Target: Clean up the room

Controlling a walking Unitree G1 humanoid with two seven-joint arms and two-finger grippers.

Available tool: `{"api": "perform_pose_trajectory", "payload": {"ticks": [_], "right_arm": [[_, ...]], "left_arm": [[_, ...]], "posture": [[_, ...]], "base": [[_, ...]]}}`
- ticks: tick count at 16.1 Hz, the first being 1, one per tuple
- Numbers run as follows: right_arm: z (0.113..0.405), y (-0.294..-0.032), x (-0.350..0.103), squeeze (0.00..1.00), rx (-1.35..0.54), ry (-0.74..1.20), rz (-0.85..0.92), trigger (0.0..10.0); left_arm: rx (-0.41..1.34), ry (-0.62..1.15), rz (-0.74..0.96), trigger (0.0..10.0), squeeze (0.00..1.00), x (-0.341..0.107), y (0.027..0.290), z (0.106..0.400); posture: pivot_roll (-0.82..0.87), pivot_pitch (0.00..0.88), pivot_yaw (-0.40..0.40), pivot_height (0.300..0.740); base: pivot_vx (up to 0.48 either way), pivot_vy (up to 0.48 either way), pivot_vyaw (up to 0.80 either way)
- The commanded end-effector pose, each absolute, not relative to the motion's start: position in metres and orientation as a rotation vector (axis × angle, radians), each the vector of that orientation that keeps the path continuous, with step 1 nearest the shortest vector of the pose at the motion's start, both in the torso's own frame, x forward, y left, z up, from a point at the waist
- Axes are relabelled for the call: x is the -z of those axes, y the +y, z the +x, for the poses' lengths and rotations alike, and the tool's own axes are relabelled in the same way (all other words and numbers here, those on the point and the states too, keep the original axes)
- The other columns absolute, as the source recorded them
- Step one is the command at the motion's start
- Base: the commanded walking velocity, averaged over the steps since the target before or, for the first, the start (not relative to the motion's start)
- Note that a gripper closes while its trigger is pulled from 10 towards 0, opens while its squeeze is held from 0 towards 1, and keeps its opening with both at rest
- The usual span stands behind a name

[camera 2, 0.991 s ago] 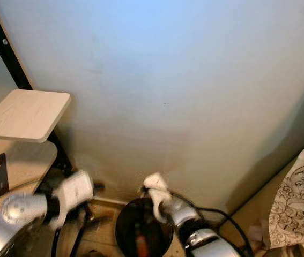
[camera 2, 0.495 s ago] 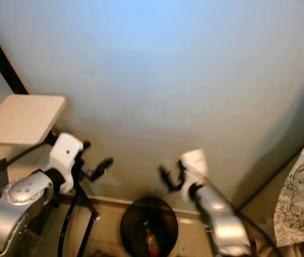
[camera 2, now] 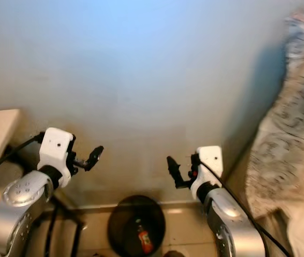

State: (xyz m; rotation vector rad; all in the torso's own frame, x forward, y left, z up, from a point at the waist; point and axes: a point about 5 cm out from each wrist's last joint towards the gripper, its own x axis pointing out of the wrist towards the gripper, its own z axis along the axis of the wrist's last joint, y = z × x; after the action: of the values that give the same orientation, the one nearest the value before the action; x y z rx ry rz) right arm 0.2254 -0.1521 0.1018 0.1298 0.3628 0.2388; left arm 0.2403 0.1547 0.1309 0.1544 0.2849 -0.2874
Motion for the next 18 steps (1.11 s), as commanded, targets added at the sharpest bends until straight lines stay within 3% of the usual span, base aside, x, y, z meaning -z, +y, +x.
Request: {"api": "perform_pose_trajectory", "payload": {"ticks": [1,3,7,12,18], "right_arm": [[0.221,-0.149,-0.102,0.00,-0.242,0.381,0.150,10.0],[0.215,-0.151,-0.100,0.00,-0.230,0.402,0.167,10.0],[0.211,-0.155,-0.093,0.00,-0.231,0.440,0.138,10.0],[0.213,-0.155,-0.094,0.00,-0.218,0.440,0.137,10.0],[0.212,-0.159,-0.091,0.00,-0.190,0.456,0.124,10.0]], "left_arm": [[0.238,0.287,0.160,10.0,0.00,-0.128,0.160,0.238],[0.202,0.273,0.134,10.0,0.00,-0.129,0.163,0.237],[0.198,0.274,0.138,10.0,0.00,-0.128,0.164,0.234],[0.206,0.263,0.147,10.0,0.00,-0.129,0.161,0.240],[0.231,0.259,0.160,10.0,0.00,-0.129,0.158,0.242]], "posture": [[0.02,0.000,0.054,0.740],[0.03,0.000,0.039,0.740],[0.03,0.000,0.030,0.740],[0.02,0.000,0.038,0.740],[0.02,0.000,0.038,0.740]], "base": [[0.000,0.000,-0.78],[0.000,0.000,-0.77],[0.000,0.000,0.00],[-0.315,0.000,0.00],[0.000,0.000,-0.10]]}}
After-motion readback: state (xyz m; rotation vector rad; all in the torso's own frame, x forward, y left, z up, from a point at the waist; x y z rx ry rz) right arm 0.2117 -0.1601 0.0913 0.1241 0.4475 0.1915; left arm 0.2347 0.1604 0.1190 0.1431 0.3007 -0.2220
